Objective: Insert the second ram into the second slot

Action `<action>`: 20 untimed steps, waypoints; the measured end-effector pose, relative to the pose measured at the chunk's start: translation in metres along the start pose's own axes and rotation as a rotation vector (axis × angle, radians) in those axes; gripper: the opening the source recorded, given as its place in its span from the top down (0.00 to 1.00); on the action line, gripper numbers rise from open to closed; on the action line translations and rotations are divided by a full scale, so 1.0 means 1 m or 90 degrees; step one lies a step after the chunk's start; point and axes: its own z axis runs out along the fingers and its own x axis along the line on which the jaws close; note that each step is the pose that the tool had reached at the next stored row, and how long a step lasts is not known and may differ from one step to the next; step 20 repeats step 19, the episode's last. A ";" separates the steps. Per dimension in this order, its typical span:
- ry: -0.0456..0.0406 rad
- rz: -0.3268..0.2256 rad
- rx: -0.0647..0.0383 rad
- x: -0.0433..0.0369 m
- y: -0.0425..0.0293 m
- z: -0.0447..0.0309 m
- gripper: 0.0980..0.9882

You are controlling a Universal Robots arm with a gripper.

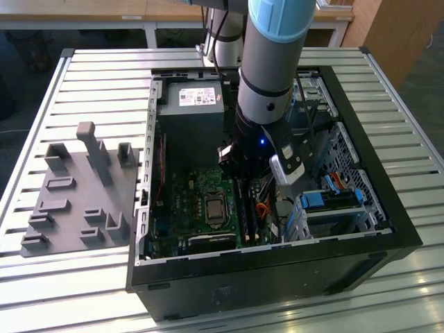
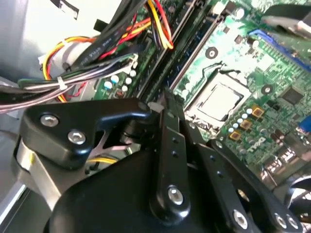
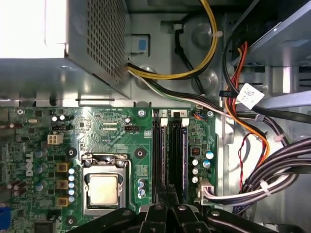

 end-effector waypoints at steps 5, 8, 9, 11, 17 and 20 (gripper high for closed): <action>0.0000 0.000 0.000 0.0001 0.0001 -0.0059 0.99; 0.0000 0.000 0.000 0.0002 0.0001 -0.0086 0.99; 0.0000 0.000 0.000 0.0002 0.0001 -0.0097 0.99; 0.0000 0.000 -0.001 0.0003 0.0002 -0.0119 0.99; 0.0000 0.000 -0.001 0.0004 0.0002 -0.0136 0.99; 0.0000 0.000 -0.001 0.0003 0.0002 -0.0136 0.99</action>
